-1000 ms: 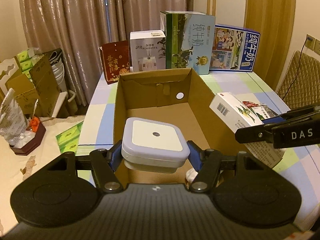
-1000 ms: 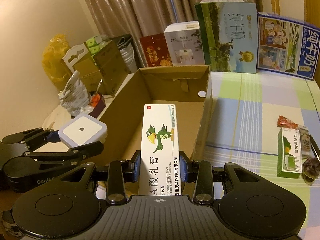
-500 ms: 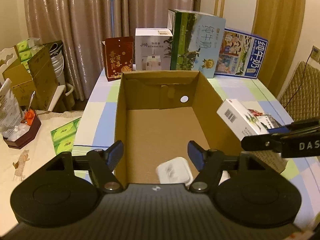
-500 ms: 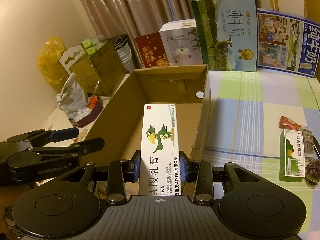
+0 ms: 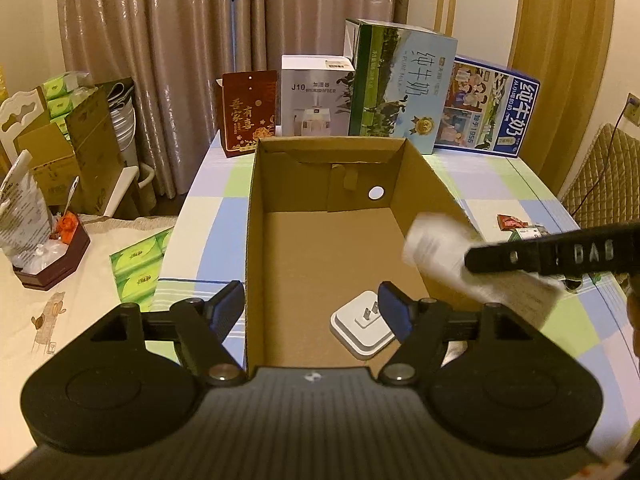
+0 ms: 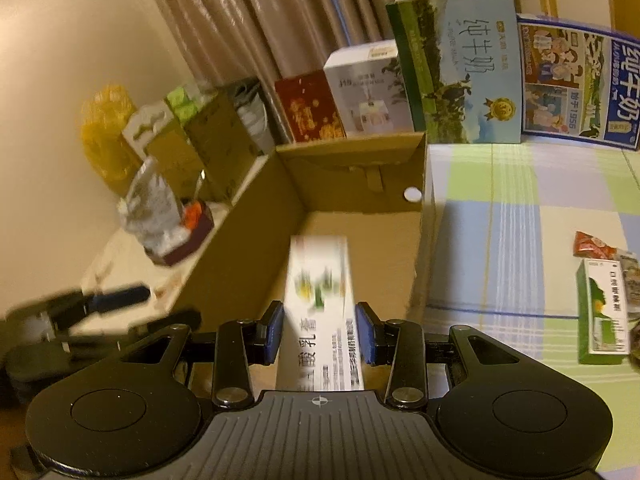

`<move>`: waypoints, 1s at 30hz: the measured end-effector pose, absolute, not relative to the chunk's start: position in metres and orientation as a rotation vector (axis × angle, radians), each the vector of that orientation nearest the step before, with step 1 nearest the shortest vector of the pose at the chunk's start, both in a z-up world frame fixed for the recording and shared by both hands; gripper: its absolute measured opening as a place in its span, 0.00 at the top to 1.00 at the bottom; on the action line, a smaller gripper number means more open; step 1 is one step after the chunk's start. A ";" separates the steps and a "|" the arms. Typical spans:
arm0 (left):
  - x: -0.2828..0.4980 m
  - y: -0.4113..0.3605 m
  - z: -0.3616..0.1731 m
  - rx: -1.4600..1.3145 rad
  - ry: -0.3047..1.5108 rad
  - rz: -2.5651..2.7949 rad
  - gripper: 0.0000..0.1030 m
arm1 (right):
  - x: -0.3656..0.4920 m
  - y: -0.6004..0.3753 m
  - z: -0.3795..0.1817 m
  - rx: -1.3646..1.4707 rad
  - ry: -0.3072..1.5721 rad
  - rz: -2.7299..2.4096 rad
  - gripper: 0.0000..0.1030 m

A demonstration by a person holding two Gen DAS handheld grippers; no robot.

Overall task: Organize objects
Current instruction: 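Lower night light into box and open left tool while right tool releases ointment box, then move both tools back to the remaining table items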

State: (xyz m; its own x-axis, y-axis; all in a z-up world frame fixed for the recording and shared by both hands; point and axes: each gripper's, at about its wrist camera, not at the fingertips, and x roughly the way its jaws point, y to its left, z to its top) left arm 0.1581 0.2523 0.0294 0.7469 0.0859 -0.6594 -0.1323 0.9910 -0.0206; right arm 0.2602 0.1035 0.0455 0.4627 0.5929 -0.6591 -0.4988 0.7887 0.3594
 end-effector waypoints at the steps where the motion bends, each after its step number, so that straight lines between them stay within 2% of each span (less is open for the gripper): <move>1: 0.157 0.252 0.030 -0.069 0.716 0.122 0.31 | 0.262 0.101 0.047 0.145 0.852 0.670 0.45; 2: 0.156 0.252 0.030 -0.070 0.714 0.124 0.30 | 0.263 0.099 0.048 0.163 0.844 0.668 0.41; 15: 0.126 0.230 0.047 -0.094 0.681 0.123 0.24 | 0.229 0.049 0.061 0.201 0.832 0.631 0.37; 30: 0.076 0.177 0.065 -0.113 0.676 0.111 0.09 | 0.158 -0.017 0.081 0.182 0.761 0.533 0.15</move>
